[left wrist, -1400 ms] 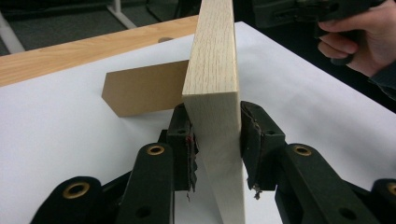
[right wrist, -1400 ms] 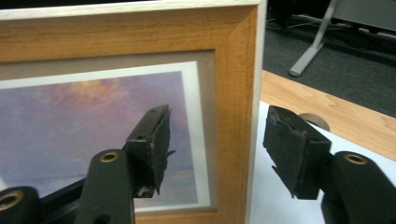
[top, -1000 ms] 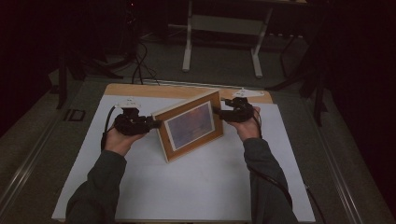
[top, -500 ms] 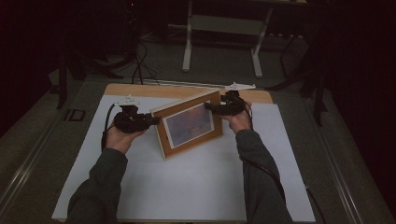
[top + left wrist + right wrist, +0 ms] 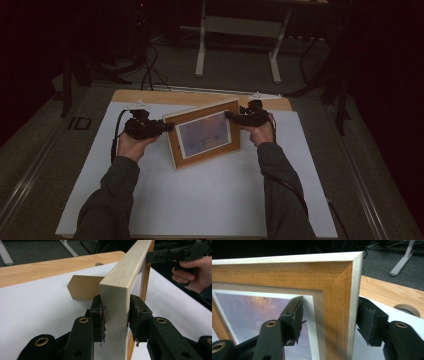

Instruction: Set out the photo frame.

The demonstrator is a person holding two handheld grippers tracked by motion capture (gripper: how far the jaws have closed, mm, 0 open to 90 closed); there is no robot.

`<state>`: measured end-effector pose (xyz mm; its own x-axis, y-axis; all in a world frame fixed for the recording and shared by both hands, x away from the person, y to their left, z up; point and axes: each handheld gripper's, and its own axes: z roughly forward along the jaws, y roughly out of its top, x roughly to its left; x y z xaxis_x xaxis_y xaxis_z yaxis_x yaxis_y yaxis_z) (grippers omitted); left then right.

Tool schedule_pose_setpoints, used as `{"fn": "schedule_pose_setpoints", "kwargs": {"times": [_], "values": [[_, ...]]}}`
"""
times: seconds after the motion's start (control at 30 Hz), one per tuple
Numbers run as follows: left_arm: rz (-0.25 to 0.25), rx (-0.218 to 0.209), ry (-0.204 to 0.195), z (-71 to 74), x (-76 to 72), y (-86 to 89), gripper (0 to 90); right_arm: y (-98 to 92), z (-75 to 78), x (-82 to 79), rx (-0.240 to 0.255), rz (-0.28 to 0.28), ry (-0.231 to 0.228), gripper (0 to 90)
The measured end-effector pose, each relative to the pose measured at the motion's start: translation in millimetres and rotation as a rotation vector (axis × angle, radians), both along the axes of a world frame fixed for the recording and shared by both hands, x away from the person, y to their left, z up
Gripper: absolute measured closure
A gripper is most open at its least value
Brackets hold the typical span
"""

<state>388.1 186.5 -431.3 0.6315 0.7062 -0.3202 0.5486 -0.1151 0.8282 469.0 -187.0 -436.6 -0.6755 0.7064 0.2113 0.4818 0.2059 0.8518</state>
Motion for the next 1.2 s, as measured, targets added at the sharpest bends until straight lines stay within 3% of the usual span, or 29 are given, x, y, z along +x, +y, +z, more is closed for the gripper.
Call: {"fn": "schedule_pose_setpoints", "kwargs": {"times": [0.37,0.93,1.2], "values": [[-0.001,0.009,-0.006,-3.2,5.9,-9.1,67.1,-12.3,3.1,-20.5,-0.052,-0.034,-0.003,49.9],[-0.025,0.032,-0.013,-2.2,12.4,-19.5,63.0,-25.9,3.6,-46.8,-0.058,-0.085,0.003,55.9],[-0.038,0.018,-0.013,-4.0,16.1,-23.3,61.2,-33.2,3.0,-59.1,-0.053,-0.101,0.005,59.0]]}}
